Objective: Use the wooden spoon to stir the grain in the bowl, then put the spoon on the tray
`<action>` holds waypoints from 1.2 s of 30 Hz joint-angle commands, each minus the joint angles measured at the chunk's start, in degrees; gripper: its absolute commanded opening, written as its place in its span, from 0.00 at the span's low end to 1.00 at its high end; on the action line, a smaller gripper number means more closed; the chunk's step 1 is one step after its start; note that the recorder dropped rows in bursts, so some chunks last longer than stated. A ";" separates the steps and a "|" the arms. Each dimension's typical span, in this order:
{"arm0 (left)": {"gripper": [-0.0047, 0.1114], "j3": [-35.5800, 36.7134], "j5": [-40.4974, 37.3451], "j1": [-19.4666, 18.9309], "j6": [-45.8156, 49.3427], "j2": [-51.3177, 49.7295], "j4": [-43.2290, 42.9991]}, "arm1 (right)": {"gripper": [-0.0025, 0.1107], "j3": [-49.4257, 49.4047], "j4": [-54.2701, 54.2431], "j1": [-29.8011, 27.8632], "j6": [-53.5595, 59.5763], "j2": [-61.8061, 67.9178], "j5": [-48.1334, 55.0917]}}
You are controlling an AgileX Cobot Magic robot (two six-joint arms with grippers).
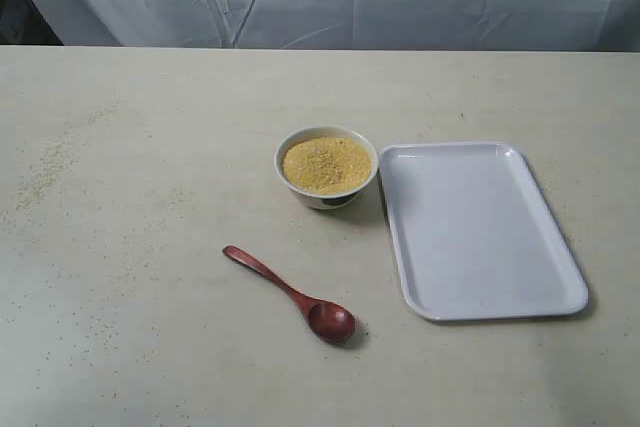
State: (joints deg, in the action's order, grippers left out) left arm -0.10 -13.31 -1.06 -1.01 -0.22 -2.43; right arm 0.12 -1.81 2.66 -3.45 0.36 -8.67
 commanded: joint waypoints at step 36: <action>0.04 0.10 0.08 -0.10 -0.02 0.22 -0.01 | 0.01 35.48 -7.62 10.26 8.13 63.87 44.93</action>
State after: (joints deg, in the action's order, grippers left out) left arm -0.10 -13.31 -1.06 -1.01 -0.22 -2.43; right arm 31.17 -9.14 9.21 3.48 58.46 33.25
